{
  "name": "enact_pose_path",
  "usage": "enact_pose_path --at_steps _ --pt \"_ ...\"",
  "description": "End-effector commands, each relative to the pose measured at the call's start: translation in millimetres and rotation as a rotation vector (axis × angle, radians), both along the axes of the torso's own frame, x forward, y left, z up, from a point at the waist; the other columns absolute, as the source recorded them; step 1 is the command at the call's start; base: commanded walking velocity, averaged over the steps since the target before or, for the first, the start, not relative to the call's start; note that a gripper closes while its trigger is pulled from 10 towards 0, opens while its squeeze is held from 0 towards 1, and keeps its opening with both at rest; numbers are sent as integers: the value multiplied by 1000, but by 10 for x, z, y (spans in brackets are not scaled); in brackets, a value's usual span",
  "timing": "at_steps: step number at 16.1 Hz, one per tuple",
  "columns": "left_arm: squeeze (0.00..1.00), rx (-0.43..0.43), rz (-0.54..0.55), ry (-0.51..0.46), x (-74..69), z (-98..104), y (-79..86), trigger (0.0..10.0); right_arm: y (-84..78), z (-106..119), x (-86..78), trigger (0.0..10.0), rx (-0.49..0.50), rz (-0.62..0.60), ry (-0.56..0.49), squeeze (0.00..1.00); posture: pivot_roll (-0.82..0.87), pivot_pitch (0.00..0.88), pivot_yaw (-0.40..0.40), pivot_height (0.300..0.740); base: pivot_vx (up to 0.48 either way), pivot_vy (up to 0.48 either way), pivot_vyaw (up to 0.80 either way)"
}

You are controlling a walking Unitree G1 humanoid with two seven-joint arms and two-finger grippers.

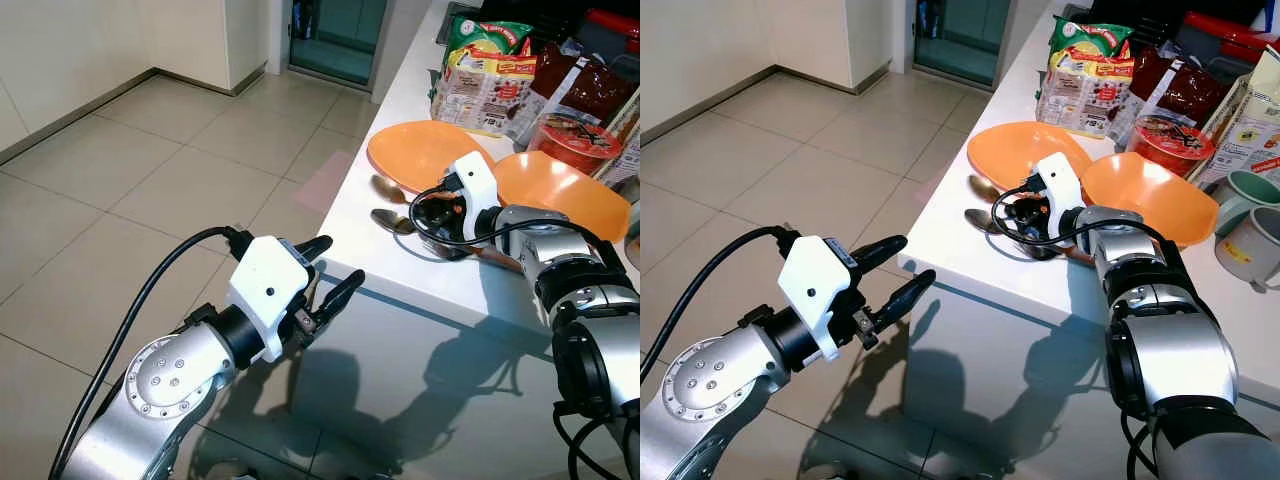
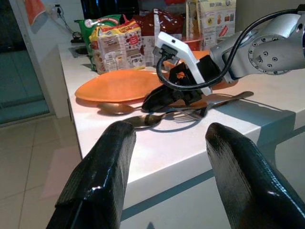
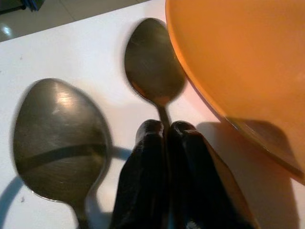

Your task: Setting the table

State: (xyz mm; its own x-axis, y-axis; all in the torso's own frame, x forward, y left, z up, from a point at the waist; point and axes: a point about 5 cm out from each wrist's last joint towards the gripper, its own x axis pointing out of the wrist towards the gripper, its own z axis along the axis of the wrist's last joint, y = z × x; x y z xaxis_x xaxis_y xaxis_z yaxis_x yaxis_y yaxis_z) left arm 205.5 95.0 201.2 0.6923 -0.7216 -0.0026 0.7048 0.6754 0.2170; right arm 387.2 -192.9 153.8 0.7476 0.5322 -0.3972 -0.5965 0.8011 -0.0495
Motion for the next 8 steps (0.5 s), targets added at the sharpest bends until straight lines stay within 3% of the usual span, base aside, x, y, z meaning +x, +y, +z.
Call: enact_pose_path --at_steps 1,8 --pt "0 2 -22 -2 -10 -3 -33 10000 -81 -34 -22 0 -17 -22 37 0 163 53 -127 740 0 0 0" --pt "0 -3 -21 -10 7 2 -47 10000 -71 68 3 0 6 13 -8 0 156 37 -131 740 0 0 0"
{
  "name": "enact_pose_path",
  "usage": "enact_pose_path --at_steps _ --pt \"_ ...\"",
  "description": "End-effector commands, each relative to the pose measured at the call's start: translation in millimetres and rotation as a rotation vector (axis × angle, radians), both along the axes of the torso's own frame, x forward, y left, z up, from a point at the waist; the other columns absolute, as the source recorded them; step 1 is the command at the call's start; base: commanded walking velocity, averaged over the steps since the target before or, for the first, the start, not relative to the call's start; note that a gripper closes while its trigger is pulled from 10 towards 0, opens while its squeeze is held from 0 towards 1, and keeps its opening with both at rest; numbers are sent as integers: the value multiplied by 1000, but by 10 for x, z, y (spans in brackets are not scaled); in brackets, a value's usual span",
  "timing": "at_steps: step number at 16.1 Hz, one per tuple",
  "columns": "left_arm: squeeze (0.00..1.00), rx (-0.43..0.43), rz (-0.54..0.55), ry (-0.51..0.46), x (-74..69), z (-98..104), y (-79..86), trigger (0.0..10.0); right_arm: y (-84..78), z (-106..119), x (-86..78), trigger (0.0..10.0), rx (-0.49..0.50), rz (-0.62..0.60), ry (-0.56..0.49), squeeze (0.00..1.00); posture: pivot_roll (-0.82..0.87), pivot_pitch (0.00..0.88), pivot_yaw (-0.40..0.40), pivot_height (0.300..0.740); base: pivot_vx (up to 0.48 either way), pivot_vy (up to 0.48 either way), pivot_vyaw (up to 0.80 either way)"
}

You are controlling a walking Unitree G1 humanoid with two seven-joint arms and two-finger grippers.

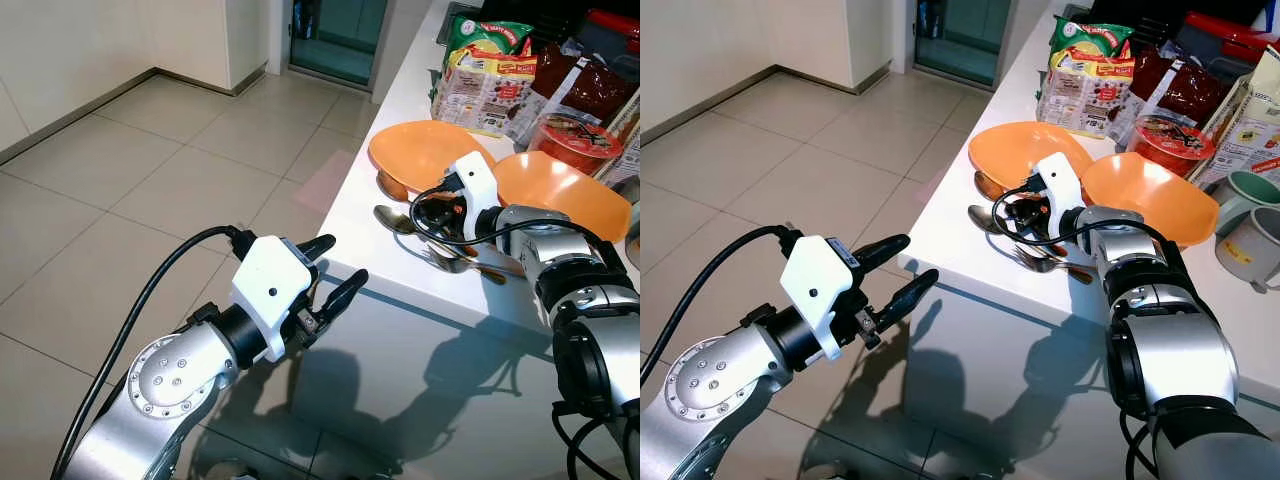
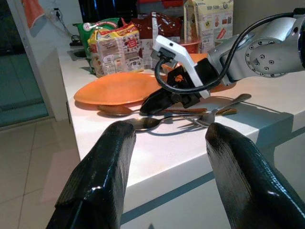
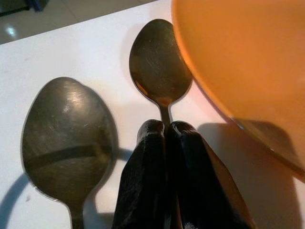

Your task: Setting the table

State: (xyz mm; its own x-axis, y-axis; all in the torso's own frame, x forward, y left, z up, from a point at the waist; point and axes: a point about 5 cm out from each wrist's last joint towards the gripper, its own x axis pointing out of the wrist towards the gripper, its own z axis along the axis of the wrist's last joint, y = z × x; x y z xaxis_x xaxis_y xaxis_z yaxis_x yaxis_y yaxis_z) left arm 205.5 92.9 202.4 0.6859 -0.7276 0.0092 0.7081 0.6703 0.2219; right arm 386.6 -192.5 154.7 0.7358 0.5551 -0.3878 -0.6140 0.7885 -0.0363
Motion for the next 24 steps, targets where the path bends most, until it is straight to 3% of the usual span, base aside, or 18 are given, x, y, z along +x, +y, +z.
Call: enact_pose_path --at_steps 1,6,13,16,18,24 --pt "0 2 -11 1 9 -9 -24 10000 -61 101 13 0 2 21 -22 0 155 37 -130 740 0 0 0" --pt "0 -5 -17 1 15 -21 -51 10000 -21 155 4 0 -17 117 -51 0 141 38 -129 740 0 0 0" --pt "0 -11 -19 -10 50 -12 -59 10000 -26 467 69 0 100 127 -180 0 136 30 -126 740 0 0 0" --pt "0 -14 -20 -17 69 -6 -67 10000 -78 657 81 0 205 133 -236 0 131 23 -124 740 0 0 0" --pt "0 -15 -9 -19 85 -10 -61 10000 -143 788 80 0 328 116 -272 0 130 8 -124 740 0 0 0" --pt "0 -34 175 -51 318 -22 66 10000 -373 886 -91 0 615 39 -341 0 101 0 -88 740 0 0 0"
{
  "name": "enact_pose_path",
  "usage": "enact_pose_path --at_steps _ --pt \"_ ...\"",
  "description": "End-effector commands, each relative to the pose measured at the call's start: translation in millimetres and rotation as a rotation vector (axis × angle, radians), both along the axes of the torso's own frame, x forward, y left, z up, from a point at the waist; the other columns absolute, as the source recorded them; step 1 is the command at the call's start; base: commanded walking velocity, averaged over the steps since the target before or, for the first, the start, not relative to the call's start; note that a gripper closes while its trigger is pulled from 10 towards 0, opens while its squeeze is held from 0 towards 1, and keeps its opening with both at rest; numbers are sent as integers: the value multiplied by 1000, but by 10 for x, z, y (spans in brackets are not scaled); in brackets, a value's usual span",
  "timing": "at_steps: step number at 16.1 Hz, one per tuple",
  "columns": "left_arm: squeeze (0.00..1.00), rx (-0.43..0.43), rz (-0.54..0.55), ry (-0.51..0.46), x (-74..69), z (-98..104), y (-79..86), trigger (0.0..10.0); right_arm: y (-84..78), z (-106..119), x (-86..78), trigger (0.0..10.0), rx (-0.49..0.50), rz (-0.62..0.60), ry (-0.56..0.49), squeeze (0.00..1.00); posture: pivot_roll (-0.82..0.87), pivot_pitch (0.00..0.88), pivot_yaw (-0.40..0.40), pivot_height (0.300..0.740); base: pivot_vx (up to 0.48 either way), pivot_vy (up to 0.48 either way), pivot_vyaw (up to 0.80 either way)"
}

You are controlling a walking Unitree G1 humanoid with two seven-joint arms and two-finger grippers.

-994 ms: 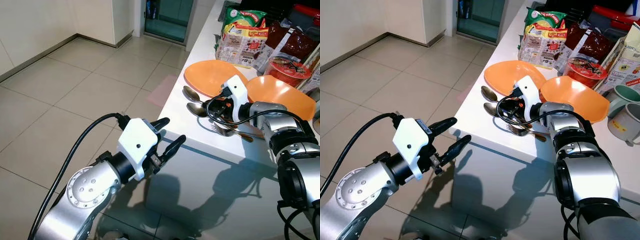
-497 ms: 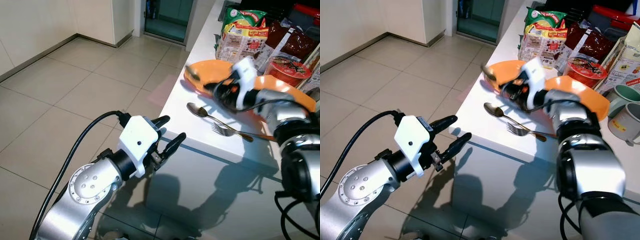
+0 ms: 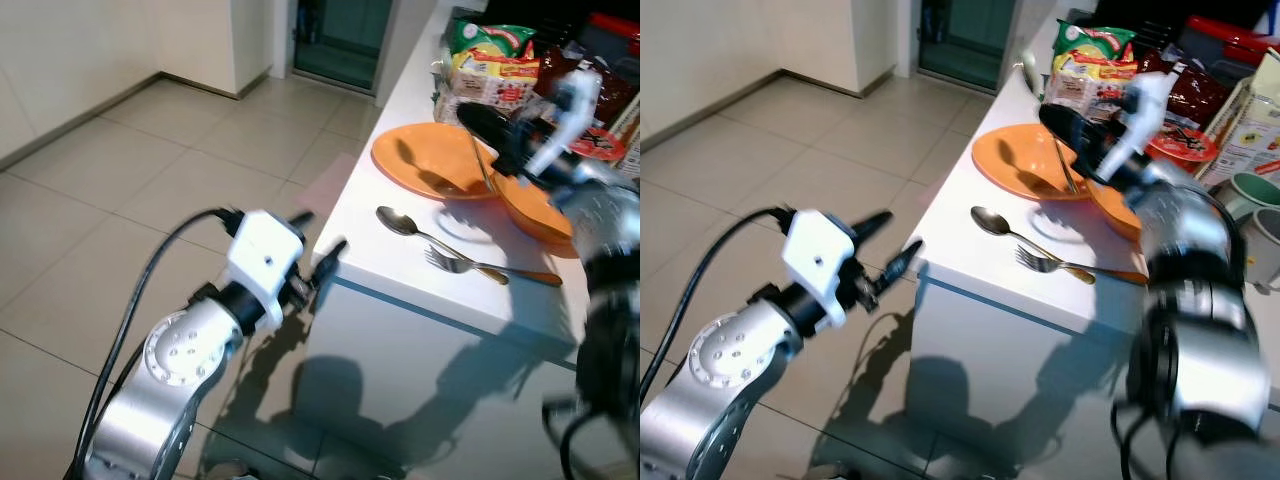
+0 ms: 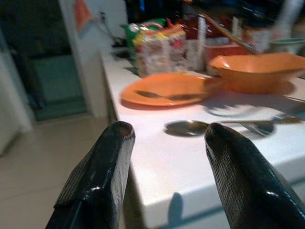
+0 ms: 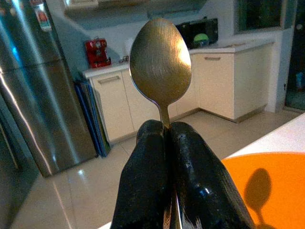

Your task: Setting the table

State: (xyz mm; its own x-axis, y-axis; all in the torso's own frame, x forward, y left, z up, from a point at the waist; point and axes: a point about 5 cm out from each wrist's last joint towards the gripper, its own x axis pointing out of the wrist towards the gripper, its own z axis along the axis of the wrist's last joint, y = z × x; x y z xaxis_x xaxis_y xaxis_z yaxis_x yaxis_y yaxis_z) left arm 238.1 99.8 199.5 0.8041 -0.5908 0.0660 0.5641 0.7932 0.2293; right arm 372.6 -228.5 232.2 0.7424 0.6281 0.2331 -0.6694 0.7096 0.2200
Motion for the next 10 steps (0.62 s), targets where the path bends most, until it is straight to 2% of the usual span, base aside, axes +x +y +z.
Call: enact_pose_path --at_steps 1,3,4,5,7,8,9,10 --pt "0 -4 54 -17 54 16 31 10000 -19 102 -83 0 42 -18 -36 0 87 0 -70 740 0 0 0" --pt "0 -72 189 -13 170 16 120 10000 62 64 -425 0 11 -69 -62 0 62 0 -46 740 0 0 0" --pt "0 -89 224 -11 187 4 150 10000 81 32 -509 0 -3 -103 -64 0 54 0 -42 740 0 0 0" --pt "0 -92 288 -11 206 -30 208 10000 127 -21 -679 0 -9 -172 -52 0 43 0 -31 740 0 0 0" --pt "0 -80 314 -15 200 -56 250 10000 240 -37 -940 0 14 -273 -43 0 28 0 -14 740 0 0 0" --pt "0 -78 305 -15 212 -51 247 10000 277 -29 -1031 9529 10 -324 -39 0 18 0 -2 740 0 0 0" --pt "0 -82 300 -24 237 -28 238 10000 294 7 -1095 10000 30 -375 -44 0 9 0 10 740 0 0 0" --pt "0 -101 299 -24 245 -10 226 10000 306 14 -1142 10000 27 -397 -34 0 -1 0 18 740 0 0 0"
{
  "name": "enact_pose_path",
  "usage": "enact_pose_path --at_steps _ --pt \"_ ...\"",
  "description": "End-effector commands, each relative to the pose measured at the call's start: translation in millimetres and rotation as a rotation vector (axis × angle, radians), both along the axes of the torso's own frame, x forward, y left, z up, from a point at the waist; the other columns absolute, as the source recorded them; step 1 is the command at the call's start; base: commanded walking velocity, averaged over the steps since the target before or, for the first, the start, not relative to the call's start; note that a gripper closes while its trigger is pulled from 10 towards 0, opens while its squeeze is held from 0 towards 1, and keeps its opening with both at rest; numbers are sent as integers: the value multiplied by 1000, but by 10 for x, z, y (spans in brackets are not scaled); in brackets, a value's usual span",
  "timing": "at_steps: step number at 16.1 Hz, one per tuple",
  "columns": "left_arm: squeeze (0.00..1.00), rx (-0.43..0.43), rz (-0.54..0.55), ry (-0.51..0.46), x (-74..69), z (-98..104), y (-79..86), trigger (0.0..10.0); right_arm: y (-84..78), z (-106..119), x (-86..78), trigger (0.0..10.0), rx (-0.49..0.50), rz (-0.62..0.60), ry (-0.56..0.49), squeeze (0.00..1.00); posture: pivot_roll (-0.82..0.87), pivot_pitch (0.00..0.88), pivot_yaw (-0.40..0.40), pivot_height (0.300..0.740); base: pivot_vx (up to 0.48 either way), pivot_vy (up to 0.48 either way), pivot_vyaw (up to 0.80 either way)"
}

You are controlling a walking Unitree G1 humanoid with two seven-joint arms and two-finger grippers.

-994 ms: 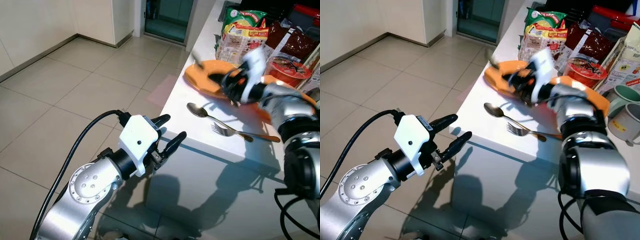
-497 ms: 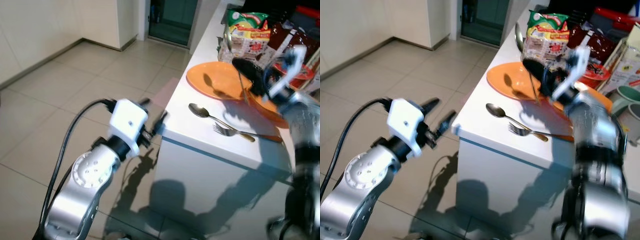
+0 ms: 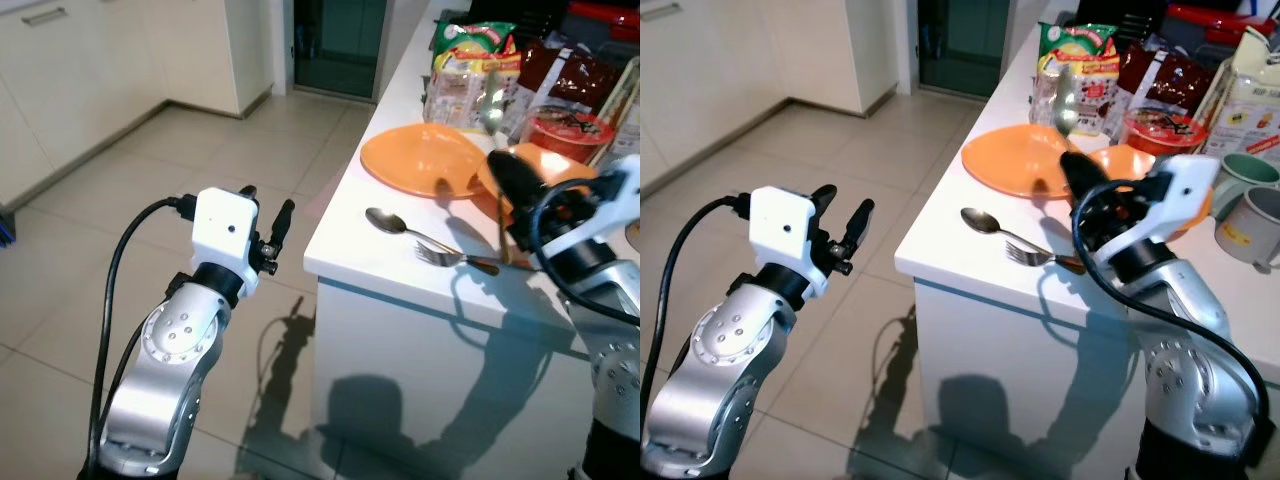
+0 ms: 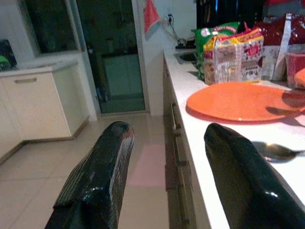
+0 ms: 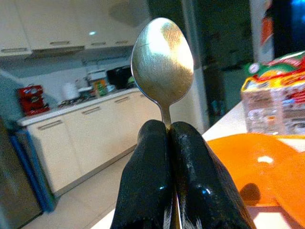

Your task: Setting the table

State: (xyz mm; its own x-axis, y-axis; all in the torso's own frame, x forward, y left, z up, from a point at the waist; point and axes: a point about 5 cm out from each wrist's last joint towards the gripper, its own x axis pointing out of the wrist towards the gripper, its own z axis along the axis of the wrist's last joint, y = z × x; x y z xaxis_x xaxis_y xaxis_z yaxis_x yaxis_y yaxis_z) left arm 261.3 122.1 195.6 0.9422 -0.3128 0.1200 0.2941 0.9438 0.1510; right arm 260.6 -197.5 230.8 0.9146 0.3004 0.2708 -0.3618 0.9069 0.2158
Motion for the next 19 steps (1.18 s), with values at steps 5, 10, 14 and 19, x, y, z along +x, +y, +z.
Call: enact_pose_path --at_steps 5,10,14,19 --pt "0 -36 29 -35 98 90 3 10000 176 -21 -90 10000 -32 -62 38 0 7 0 -1 740 0 0 -133" --pt "0 -56 38 -48 10 115 118 10000 218 -112 -32 10000 -10 -109 61 0 59 0 -25 740 0 0 -800" --pt "0 -48 13 -51 -23 81 126 10000 262 -150 -102 10000 -35 -104 76 0 51 0 -22 740 0 0 -800" --pt "0 -93 16 -49 -5 99 94 10000 263 -159 -64 10000 -56 -102 81 0 46 0 -38 740 0 0 -800"
